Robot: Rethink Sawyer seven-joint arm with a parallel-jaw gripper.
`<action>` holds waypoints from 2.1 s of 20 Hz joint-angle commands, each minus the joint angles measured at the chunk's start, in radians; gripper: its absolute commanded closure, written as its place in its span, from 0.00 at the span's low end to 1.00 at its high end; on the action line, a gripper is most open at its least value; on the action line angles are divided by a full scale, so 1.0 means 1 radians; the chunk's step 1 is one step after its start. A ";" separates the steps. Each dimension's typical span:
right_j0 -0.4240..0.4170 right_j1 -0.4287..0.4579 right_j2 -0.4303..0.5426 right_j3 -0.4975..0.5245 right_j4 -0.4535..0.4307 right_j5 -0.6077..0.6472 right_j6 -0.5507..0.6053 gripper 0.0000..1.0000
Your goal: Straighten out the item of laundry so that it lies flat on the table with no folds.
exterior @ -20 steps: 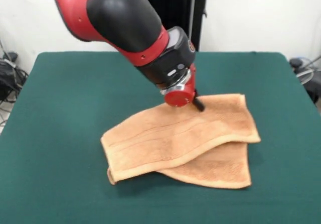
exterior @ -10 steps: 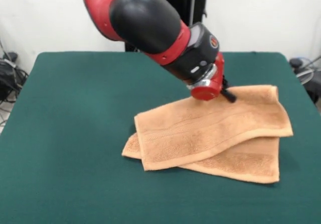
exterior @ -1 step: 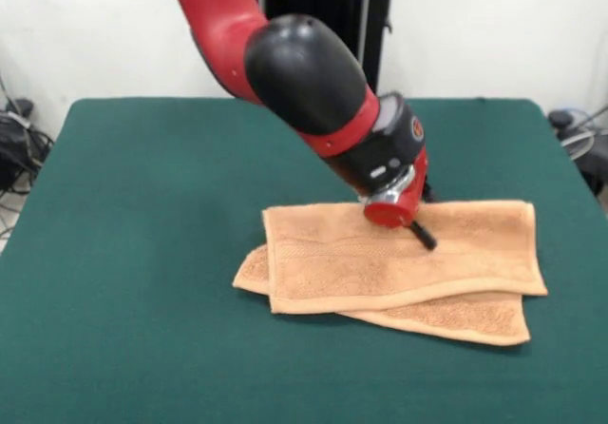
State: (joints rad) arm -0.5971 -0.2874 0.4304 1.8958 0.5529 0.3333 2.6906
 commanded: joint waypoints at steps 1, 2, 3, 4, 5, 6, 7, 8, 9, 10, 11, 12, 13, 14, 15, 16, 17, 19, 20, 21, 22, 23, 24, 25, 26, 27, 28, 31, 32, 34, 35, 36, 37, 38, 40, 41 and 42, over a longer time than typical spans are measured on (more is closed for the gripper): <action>0.017 0.100 0.032 -0.048 -0.050 -0.063 -0.003 0.00; 0.017 0.100 0.033 -0.050 -0.053 -0.054 0.001 0.00; 0.026 0.096 0.032 -0.051 -0.052 -0.049 0.012 0.00; 0.028 0.092 0.035 -0.050 -0.052 -0.048 0.021 0.00; 0.042 0.087 0.025 -0.054 -0.052 -0.038 0.032 0.00; 0.053 0.078 0.018 -0.057 -0.049 -0.027 0.042 0.00; 0.062 0.075 0.010 -0.070 -0.042 0.000 0.050 0.00; 0.074 0.061 0.001 -0.075 -0.036 0.023 0.062 0.00; 0.087 0.050 -0.019 -0.091 -0.033 0.058 0.071 0.00; 0.100 0.039 -0.039 -0.107 -0.029 0.093 0.080 0.00; 0.110 0.018 -0.052 -0.115 -0.025 0.136 0.097 0.00; 0.118 0.000 -0.056 -0.120 -0.021 0.156 0.110 0.00; 0.132 -0.034 -0.071 -0.128 -0.020 0.212 0.135 0.00; 0.152 -0.051 -0.096 -0.147 -0.028 0.249 0.152 0.00; 0.172 -0.068 -0.122 -0.166 -0.035 0.285 0.168 0.00; 0.182 -0.074 -0.137 -0.184 -0.042 0.313 0.175 0.00; 0.192 -0.081 -0.152 -0.203 -0.048 0.340 0.183 0.00; 0.214 -0.110 -0.189 -0.250 -0.073 0.457 0.219 0.00; 0.222 -0.127 -0.201 -0.266 -0.081 0.508 0.238 0.00; 0.227 -0.149 -0.211 -0.292 -0.092 0.585 0.268 0.00; 0.232 -0.171 -0.220 -0.317 -0.103 0.662 0.298 0.00; 0.235 -0.190 -0.228 -0.350 -0.113 0.747 0.335 0.00; 0.241 -0.199 -0.237 -0.370 -0.117 0.789 0.351 0.00; 0.245 -0.210 -0.243 -0.399 -0.123 0.848 0.381 0.00; 0.250 -0.214 -0.249 -0.414 -0.121 0.873 0.391 0.00; 0.252 -0.218 -0.250 -0.437 -0.117 0.910 0.407 0.00; 0.258 -0.217 -0.256 -0.460 -0.115 0.934 0.420 0.00; 0.285 -0.203 -0.291 -0.549 -0.131 1.003 0.463 0.00; 0.296 -0.189 -0.307 -0.589 -0.146 1.017 0.471 0.00; 0.316 -0.160 -0.339 -0.663 -0.179 1.036 0.477 0.00; 0.326 -0.127 -0.362 -0.711 -0.204 1.012 0.466 0.00; 0.330 -0.096 -0.377 -0.746 -0.223 0.989 0.445 0.00; 0.334 -0.065 -0.392 -0.781 -0.242 0.965 0.424 0.00; 0.342 -0.042 -0.408 -0.821 -0.265 0.968 0.418 0.00; 0.349 0.016 -0.427 -0.893 -0.311 0.941 0.376 0.00; 0.347 0.041 -0.428 -0.927 -0.324 0.941 0.354 0.00; 0.346 0.065 -0.428 -0.960 -0.336 0.940 0.333 0.00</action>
State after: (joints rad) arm -0.2806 -0.4062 0.0893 1.1860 0.3429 1.3247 2.8389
